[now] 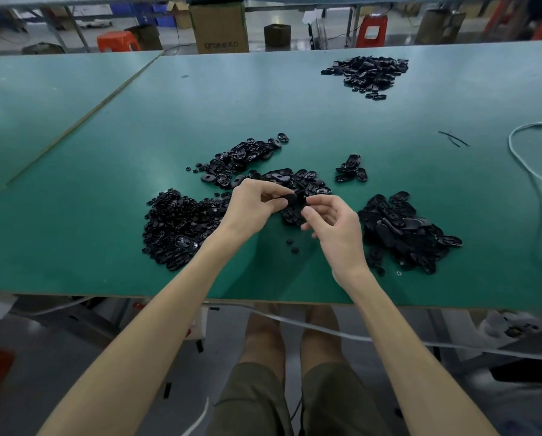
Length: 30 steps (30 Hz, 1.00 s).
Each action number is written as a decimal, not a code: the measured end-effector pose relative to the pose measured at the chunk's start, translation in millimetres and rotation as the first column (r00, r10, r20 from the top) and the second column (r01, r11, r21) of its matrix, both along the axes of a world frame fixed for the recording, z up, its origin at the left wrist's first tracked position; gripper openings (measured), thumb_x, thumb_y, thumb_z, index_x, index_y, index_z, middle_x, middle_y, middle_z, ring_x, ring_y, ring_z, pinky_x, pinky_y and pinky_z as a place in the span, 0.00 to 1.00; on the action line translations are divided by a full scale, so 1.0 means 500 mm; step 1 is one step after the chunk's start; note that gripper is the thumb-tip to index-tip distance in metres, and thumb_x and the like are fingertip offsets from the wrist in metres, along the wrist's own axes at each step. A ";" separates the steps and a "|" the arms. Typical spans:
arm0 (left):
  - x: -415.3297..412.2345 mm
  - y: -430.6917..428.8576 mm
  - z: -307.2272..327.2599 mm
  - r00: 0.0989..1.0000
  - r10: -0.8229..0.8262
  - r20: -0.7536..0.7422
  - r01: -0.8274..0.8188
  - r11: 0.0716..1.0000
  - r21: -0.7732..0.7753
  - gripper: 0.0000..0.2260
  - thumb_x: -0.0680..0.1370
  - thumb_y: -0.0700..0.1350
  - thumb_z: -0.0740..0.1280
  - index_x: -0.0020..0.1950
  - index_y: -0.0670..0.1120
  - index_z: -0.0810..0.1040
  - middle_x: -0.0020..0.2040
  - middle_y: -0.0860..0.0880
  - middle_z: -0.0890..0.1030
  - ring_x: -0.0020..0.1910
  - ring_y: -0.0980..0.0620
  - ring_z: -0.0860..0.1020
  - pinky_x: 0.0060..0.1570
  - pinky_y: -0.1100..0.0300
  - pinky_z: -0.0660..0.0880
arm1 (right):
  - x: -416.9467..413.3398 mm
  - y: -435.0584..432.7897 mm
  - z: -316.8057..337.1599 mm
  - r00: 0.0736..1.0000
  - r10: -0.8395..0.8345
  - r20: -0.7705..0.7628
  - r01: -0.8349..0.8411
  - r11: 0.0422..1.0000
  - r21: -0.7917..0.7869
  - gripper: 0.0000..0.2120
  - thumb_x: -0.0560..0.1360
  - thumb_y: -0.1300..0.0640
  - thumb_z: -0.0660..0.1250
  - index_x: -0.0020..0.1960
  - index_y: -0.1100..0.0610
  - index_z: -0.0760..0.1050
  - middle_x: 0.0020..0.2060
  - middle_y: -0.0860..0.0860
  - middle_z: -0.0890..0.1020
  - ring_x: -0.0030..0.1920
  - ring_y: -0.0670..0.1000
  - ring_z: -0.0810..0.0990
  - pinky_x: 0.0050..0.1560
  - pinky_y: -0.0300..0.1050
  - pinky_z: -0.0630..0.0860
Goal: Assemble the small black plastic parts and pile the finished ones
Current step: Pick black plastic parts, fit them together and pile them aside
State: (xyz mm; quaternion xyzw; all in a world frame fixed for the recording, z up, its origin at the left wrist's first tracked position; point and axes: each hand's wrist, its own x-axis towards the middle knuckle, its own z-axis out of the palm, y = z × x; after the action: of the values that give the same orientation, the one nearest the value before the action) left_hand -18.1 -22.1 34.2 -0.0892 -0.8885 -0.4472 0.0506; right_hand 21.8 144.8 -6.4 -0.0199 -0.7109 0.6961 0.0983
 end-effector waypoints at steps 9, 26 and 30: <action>0.018 -0.030 0.022 0.999 -0.035 0.004 0.035 0.995 -0.090 0.06 0.78 0.42 0.75 0.54 0.48 0.85 0.46 0.55 0.85 0.44 0.55 0.83 0.47 0.64 0.77 | -0.002 -0.001 -0.006 1.000 0.020 -0.004 -0.020 0.998 0.061 0.02 0.79 0.60 0.73 0.51 0.55 0.83 0.41 0.50 0.87 0.38 0.47 0.85 0.37 0.41 0.76; 0.012 -0.099 0.005 0.995 -0.012 -0.098 -0.049 0.802 -0.595 0.06 0.78 0.46 0.74 0.53 0.47 0.84 0.45 0.52 0.76 0.46 0.50 0.74 0.59 0.51 0.72 | -0.001 0.000 -0.006 1.000 0.021 0.004 -0.021 0.994 0.108 0.02 0.79 0.60 0.73 0.51 0.55 0.83 0.40 0.51 0.87 0.37 0.45 0.84 0.40 0.43 0.77; 0.010 -0.103 0.002 0.997 0.008 -0.079 -0.052 0.819 -0.572 0.04 0.78 0.46 0.74 0.50 0.47 0.83 0.46 0.51 0.76 0.48 0.48 0.77 0.59 0.50 0.73 | 0.000 0.001 -0.006 1.000 0.024 0.003 -0.025 0.993 0.111 0.02 0.79 0.60 0.73 0.51 0.56 0.83 0.40 0.51 0.87 0.37 0.45 0.84 0.40 0.44 0.77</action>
State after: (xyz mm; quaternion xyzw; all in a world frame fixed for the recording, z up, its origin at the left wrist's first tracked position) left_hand -13.1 -73.5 35.3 -0.1023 -0.9807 -0.1550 0.0608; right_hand 21.6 145.2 -9.6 -0.0063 -0.7489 0.6565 0.0901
